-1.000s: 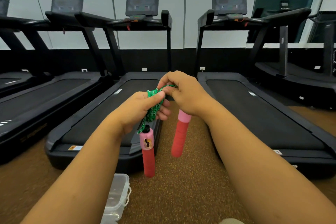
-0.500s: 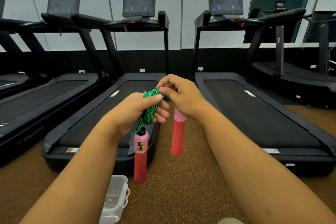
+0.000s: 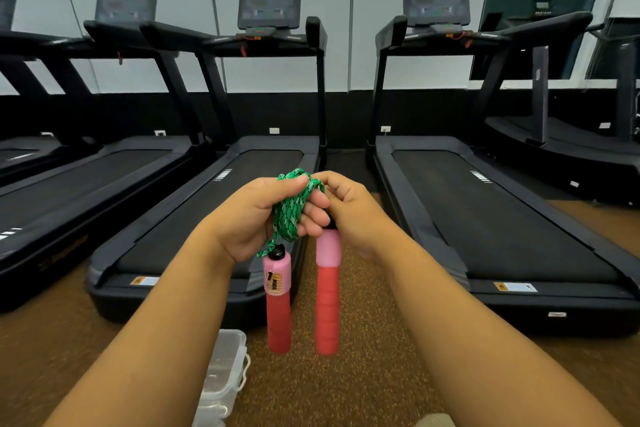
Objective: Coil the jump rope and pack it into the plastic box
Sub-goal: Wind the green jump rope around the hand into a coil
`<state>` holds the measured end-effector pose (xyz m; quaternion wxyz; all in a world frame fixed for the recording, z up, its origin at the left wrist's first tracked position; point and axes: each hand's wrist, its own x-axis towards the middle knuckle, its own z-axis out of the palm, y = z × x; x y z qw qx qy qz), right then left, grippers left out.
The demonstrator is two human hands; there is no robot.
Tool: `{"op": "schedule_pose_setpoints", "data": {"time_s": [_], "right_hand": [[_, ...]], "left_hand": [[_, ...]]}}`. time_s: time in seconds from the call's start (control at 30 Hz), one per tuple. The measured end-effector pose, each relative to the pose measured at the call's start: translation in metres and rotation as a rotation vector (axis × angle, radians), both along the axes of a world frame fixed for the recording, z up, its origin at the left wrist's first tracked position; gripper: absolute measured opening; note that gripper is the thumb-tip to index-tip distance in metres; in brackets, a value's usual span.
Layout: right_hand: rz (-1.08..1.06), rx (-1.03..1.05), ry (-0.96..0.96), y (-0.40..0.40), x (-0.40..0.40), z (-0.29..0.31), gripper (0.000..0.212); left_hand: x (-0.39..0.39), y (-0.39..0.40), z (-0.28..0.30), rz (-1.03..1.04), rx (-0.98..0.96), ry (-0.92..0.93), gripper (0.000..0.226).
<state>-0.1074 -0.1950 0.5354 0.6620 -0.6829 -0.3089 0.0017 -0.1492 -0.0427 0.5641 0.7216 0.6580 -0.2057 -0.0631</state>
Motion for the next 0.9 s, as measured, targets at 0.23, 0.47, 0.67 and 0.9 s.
{"op": "schedule_pose_setpoints", "data": {"time_s": [0.23, 0.47, 0.67, 0.9], "right_hand": [[0.201, 0.271, 0.294, 0.012, -0.018, -0.013, 0.036], [0.351, 0.398, 0.298, 0.013, -0.030, -0.007, 0.035], [0.259, 0.283, 0.219, 0.015, -0.028, -0.015, 0.026], [0.235, 0.198, 0.160, 0.017, -0.032, -0.025, 0.032]], "left_hand": [[-0.003, -0.003, 0.000, -0.079, -0.283, 0.101, 0.047], [-0.005, -0.003, -0.003, -0.119, -0.366, 0.177, 0.049], [0.000, 0.001, -0.005, -0.003, -0.219, 0.196, 0.037], [0.004, 0.005, -0.013, -0.005, -0.148, 0.293, 0.050]]}}
